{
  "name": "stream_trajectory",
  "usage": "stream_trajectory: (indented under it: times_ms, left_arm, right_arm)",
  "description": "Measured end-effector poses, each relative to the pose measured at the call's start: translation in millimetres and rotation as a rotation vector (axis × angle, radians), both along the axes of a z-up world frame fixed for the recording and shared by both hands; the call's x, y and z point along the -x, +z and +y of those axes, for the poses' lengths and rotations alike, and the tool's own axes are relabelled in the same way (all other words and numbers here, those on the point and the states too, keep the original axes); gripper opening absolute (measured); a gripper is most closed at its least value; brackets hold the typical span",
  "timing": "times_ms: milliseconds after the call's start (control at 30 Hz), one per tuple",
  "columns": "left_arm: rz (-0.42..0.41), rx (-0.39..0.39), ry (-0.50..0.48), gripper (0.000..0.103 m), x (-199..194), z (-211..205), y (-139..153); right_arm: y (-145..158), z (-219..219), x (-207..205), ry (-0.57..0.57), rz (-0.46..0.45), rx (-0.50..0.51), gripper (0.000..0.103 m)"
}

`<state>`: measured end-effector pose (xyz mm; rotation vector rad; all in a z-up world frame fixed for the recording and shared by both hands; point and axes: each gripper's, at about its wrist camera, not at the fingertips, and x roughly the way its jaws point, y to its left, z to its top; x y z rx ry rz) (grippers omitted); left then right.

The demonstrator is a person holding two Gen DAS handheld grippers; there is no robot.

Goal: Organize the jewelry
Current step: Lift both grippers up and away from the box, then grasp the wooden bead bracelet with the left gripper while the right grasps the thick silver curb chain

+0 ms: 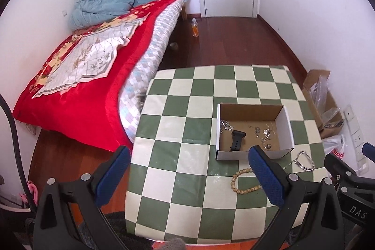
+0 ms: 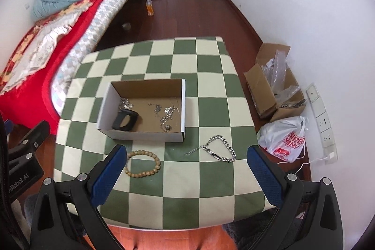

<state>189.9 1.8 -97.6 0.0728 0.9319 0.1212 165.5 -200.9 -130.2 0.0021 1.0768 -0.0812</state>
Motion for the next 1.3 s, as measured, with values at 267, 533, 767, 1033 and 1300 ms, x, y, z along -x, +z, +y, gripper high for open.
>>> stream_trajectory:
  times_ms: [267,533,767,1033,1300]
  left_arm:
    - [-0.048,-0.010,0.008,0.103,25,2,25]
    - [0.026,-0.049,0.042,0.103,15,1,-18]
    - [0.205,-0.075,0.037,0.103,-9,-13,-96]
    - [0.373,0.008,0.003,0.092,-36,-30,-171]
    - [0.430,0.031,-0.014,0.077,-43,-44,-202]
  right_arm:
    - [43,8,31,0.009,-0.097,0.014,0.103]
    - [38,-8,36,-0.002,-0.065,-0.086,0.103]
    - [-32,-63,22,-0.120,0.054,-0.099,0.100]
    - [-115,-110,-8,-0.183,0.176,-0.114,0.070]
    - [-180,-129,-42,-0.216,0.276,-0.067,0.070]
